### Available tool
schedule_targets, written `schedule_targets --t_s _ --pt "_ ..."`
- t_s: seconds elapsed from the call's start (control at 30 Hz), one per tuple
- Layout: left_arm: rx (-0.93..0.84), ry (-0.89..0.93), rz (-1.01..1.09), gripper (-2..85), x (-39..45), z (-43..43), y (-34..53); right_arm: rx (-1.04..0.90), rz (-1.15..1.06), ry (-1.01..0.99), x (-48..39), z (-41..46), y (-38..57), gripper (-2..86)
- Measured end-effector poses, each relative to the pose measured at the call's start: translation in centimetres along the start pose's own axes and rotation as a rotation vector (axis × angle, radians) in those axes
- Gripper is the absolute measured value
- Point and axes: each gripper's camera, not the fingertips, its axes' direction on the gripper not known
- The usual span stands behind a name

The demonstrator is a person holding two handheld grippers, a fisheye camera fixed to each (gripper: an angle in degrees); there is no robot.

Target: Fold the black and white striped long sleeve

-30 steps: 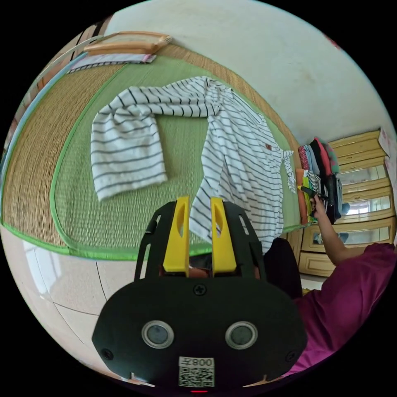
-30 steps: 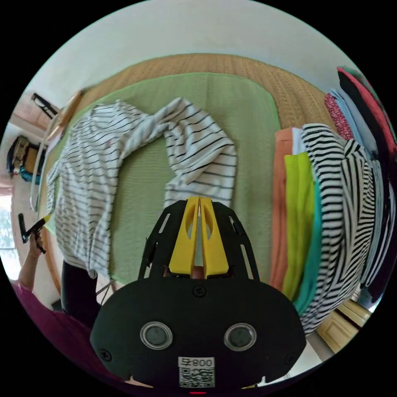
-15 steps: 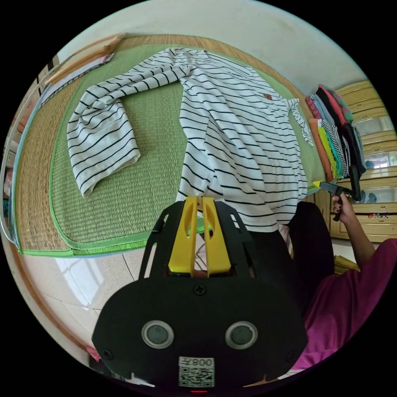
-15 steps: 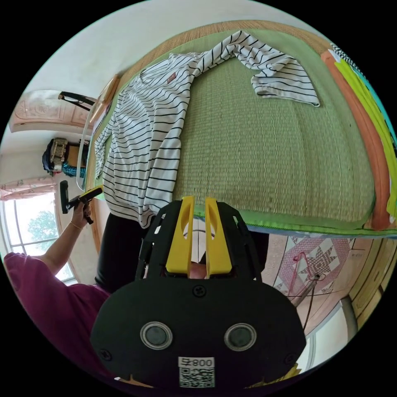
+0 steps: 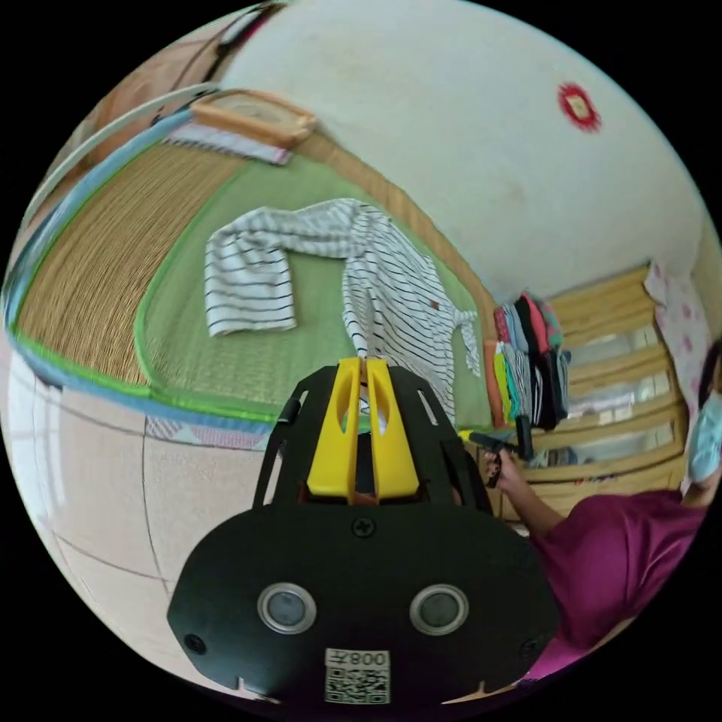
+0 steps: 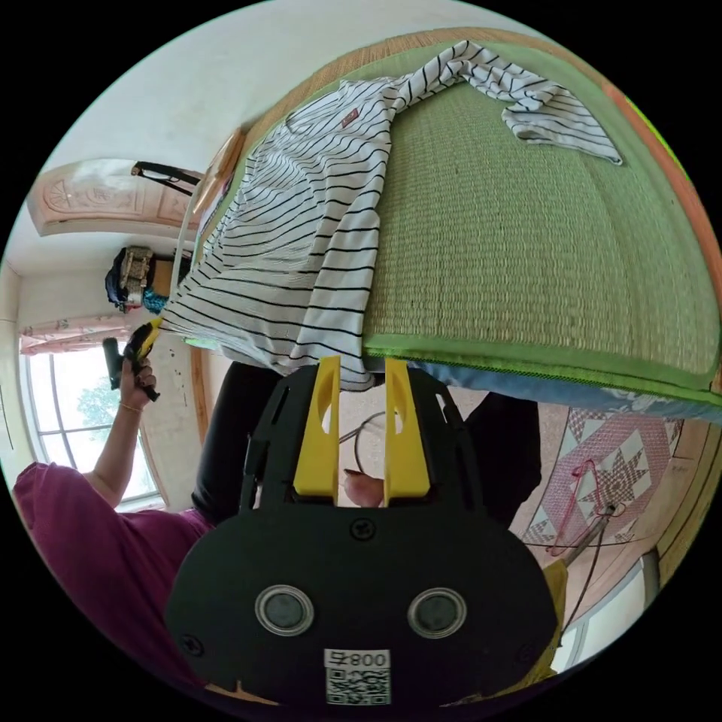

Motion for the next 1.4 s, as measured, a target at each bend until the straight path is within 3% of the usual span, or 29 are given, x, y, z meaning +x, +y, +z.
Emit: schedule_targets --t_s 0.13,0.53,1.03,1.27,1.4 --pt "0.03 0.035 -0.103 1.1 -2.9 -2.0 0.6 -0.012 0.034 -0.055 1.3 1.8 1.0 12.3" --pt "0.021 0.03 -0.143 1.1 -3.2 -4.8 -0.4 -0.02 0.057 -0.1 3.9 7.5 0.0 13.2" --pt "0.04 0.11 -0.119 1.0 -2.9 -4.3 0.5 -0.097 0.05 -0.257 5.8 11.8 -1.5 3.5" --pt "0.055 0.25 -0.091 1.0 -2.4 -2.5 2.7 0.001 -0.071 -0.373 5.5 0.9 -1.1 1.3" --pt "0.023 0.253 -0.063 1.0 -2.9 -0.3 5.4 0.016 -0.185 -0.297 3.6 -6.8 -1.4 0.8"
